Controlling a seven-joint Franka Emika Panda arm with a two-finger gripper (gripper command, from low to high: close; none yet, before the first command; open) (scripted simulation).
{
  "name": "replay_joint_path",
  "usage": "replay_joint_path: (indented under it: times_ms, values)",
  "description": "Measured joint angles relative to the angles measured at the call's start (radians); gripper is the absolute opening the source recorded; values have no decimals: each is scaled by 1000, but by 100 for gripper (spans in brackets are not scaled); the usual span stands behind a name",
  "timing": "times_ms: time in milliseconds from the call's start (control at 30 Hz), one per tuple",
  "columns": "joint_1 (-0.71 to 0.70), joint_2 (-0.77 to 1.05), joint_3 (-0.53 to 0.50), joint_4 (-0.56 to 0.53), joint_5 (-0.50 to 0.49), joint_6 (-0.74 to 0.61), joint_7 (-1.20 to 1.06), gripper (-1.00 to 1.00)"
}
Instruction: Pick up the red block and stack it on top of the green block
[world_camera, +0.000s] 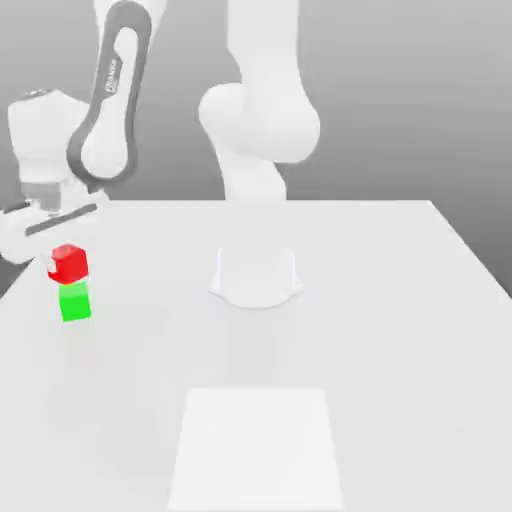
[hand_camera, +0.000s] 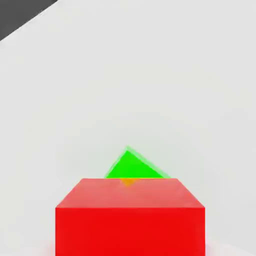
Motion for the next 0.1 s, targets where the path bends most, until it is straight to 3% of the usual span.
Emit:
replay_joint_path:
  times_ms: [100]
  values:
    - [5, 0, 0, 0, 0, 0, 0, 100]
